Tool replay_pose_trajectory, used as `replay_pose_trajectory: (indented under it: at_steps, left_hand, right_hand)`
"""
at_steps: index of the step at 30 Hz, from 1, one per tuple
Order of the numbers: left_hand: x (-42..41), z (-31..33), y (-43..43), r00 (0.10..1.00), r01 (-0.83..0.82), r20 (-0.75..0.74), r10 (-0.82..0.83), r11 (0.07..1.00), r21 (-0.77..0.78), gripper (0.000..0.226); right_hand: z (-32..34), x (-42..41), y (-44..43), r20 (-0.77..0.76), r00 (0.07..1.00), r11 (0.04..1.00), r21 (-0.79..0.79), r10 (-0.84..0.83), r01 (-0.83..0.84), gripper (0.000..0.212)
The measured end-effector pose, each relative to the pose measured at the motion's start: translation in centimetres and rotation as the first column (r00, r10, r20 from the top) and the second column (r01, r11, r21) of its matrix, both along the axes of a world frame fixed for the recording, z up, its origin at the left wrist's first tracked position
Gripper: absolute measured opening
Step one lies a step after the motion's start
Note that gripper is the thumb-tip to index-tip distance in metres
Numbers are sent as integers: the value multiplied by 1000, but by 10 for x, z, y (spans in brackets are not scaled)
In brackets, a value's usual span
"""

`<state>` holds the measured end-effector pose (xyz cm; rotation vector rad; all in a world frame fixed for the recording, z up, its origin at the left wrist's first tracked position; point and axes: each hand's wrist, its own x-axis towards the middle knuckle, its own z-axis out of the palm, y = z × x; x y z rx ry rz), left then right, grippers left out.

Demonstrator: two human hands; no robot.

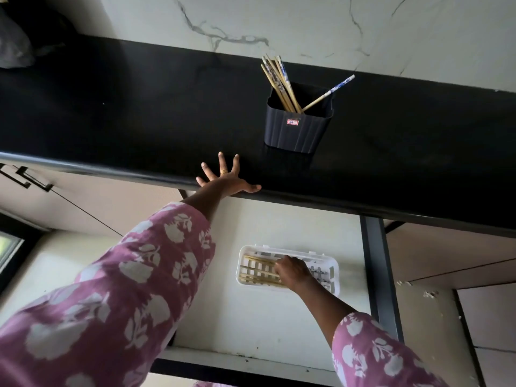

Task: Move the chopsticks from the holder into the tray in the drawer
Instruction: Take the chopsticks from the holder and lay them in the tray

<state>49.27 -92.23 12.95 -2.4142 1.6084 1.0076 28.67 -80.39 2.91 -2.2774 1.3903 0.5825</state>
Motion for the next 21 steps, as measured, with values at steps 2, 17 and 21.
replay_pose_trajectory:
  at_steps: [2, 17, 21]
  left_hand:
    - [0, 2, -2, 1000, 3, -2, -3, 1000, 12, 110]
    - [-5, 19, 0, 1000, 10, 13, -11, 996, 93, 102]
    - [-12, 32, -2, 999, -10, 52, 2, 989, 150, 98]
  right_hand:
    - [-6, 1, 2, -35, 999, 999, -20, 29, -29, 27]
    - [31, -33, -27, 125, 977, 948, -289, 173, -131, 27]
    - [67, -54, -57, 255, 956, 854, -520, 145, 9, 20]
